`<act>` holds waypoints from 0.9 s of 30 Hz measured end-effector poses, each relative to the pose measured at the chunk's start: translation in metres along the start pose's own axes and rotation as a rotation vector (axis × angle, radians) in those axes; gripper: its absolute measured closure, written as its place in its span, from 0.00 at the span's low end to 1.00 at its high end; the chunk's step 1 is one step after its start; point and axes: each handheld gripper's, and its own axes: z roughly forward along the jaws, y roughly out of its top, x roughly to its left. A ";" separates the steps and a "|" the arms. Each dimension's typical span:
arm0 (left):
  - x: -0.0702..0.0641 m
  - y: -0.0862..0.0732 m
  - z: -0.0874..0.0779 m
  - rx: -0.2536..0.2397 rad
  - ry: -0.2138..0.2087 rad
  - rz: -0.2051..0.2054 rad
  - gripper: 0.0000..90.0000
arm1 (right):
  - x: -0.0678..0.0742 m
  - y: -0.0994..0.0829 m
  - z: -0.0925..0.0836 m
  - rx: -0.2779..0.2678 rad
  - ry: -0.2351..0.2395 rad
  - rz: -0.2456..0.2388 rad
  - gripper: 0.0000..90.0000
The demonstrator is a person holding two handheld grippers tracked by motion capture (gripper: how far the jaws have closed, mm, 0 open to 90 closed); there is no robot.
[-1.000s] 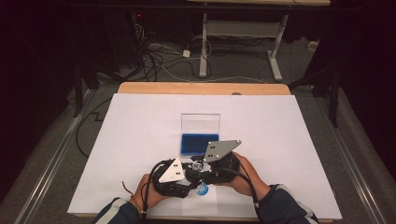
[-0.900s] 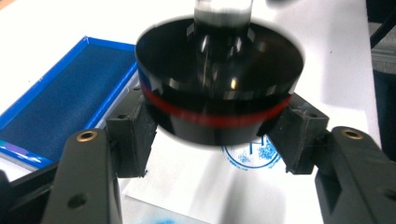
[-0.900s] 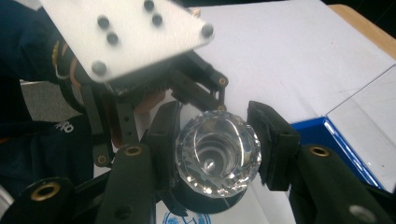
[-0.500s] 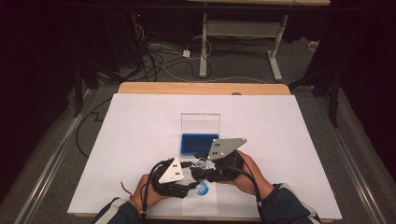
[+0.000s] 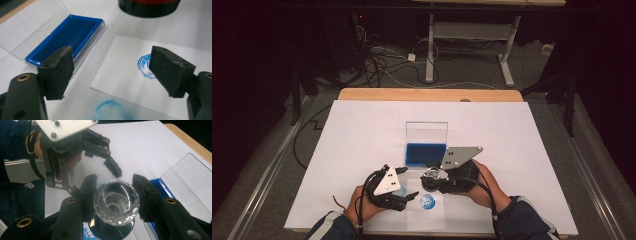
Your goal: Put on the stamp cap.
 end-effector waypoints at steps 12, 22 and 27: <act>0.016 -0.022 -0.033 -0.026 0.104 -0.035 0.16 | -0.007 -0.007 -0.010 0.007 -0.024 0.014 0.62; 0.023 -0.046 -0.061 -0.010 0.162 -0.082 0.16 | -0.012 -0.014 -0.024 0.005 -0.055 0.026 0.62; 0.023 -0.057 -0.069 0.006 0.182 -0.096 0.16 | -0.015 -0.018 -0.030 0.005 -0.072 0.036 0.62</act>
